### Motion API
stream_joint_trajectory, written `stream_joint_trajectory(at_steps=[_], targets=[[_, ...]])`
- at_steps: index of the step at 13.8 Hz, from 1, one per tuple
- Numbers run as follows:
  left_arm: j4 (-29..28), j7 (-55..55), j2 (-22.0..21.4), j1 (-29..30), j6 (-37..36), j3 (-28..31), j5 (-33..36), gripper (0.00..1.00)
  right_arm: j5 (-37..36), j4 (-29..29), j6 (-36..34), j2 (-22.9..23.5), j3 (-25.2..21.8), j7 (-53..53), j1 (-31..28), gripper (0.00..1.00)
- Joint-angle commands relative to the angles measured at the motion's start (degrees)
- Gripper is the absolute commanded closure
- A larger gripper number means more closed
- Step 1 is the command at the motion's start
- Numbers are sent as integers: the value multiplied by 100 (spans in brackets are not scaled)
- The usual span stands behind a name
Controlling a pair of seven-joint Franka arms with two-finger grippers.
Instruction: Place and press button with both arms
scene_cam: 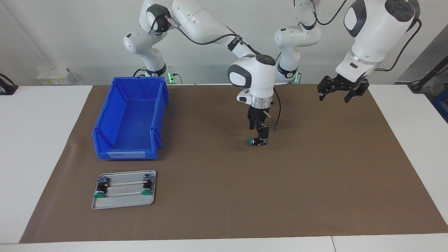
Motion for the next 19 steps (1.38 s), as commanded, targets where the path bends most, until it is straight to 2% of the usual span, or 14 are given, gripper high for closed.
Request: stream_joint_trajectory(at_steps=[1,3,6,8,10,13,16,19], targets=[[-289,979,-201,-178,132,34,-112,0,-16,-1162,-17,-1229,59,-1505,-639,0],[-508,1509,-245,-267,446,34,-541,0,150,-1366,-114,-1617,59,-2701,-1201,0],[-1429,2570,-552,-520,1622,34,-1184,0,834,-1375,-622,-2021,59,-4827,-2062,0],[-1966,3423,-667,-819,2090,34,-1211,0,1187,-1375,-1114,-2303,59,-6006,-2669,0],[-2231,4590,-597,-1074,2572,43,-1211,0,1206,-1375,-1554,-2453,50,-7017,-3135,0],[-2688,4737,-492,-1680,3180,52,-1211,0,1197,-1366,-1933,-2576,50,-8319,-3777,0],[-2707,4798,-18,-2041,3681,61,-1168,0,1197,-1331,-2162,-2804,42,-9480,-4305,0],[-2689,4974,229,-2095,4024,61,-660,1,1048,-946,-2739,-2972,15,-10140,-4351,0]])
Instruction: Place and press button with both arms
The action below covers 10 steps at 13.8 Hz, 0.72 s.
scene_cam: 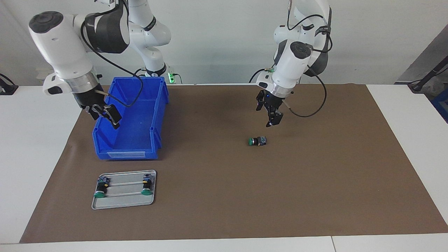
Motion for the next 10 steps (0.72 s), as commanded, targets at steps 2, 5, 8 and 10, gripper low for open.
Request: stream_joint_trajectory(at_steps=[2,5,8,10], targets=[[3,172,391,-92,527,107,432,0,-109,366,-863,-359,46,-903,-6,0],[20,128,858,-154,1019,124,441,0,-136,410,-1311,-579,46,-1115,20,0],[29,101,1183,-162,1231,133,668,0,-303,200,-1436,-808,81,-1554,-15,0],[47,-240,1342,-328,1336,133,705,0,-338,182,-1419,-808,72,-1678,-6,0]])
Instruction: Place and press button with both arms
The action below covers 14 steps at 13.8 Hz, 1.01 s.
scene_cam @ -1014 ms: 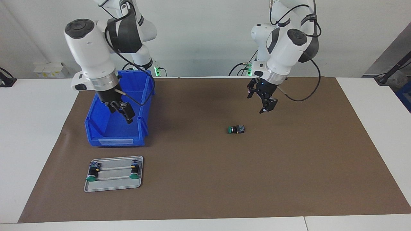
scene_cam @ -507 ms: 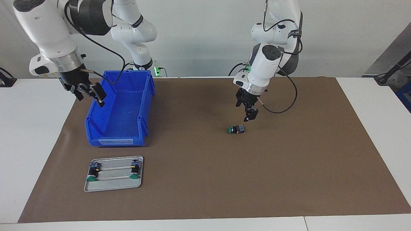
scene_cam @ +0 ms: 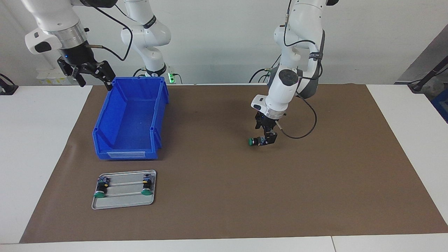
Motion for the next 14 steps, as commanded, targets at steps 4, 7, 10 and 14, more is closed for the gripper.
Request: stream_joint_trajectory(at_steps=[4,7,10,14], targets=[[88,-352,279,-339,229,112,155,0,-275,28,-180,49,48,-507,-17,0],[53,-352,349,-374,281,112,173,0,-179,-49,-190,14,57,-490,1,0],[26,-449,437,-462,378,112,173,11,-179,-260,-102,-65,57,-516,1,0],[35,-449,437,-453,379,121,173,43,-179,-445,-119,-171,57,-499,27,0]])
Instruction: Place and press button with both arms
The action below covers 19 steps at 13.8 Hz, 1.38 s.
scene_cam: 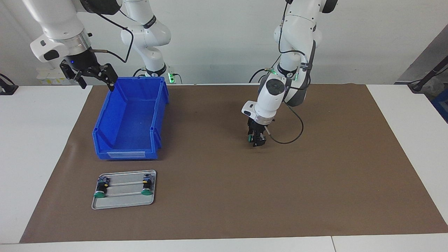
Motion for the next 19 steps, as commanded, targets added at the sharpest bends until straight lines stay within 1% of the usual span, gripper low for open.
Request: stream_joint_trajectory(at_steps=[1,4,6,7,8,9,10,11,14,17,18,19], targets=[[6,-166,38,-111,98,107,132,46,5,-217,17,-190,40,-89,44,0],[32,-175,38,-94,90,116,158,64,-48,-217,52,-190,40,-88,80,0],[59,-175,47,-59,90,116,359,70,-4,-217,70,-190,40,-62,97,0],[76,-175,47,-32,81,116,421,80,-4,-217,70,-190,40,-53,97,0],[94,-175,65,-15,63,125,448,86,-4,-217,70,-190,40,-53,89,0],[155,-175,73,3,46,125,448,88,13,-182,61,-190,32,-71,71,0],[199,-184,74,55,37,125,439,94,13,-182,61,-199,32,-79,80,0],[304,-236,82,99,37,125,439,96,13,-182,61,-199,32,-88,89,0],[472,-413,39,389,-24,90,352,96,13,-182,61,-199,32,-80,89,0],[551,-299,-14,740,-164,37,44,96,13,-182,61,-199,32,-80,89,0],[708,-237,-14,811,-391,28,-52,96,13,-182,61,-199,32,-80,89,0],[909,-89,-6,829,-794,37,-297,96,13,-182,61,-199,32,-80,89,0]])
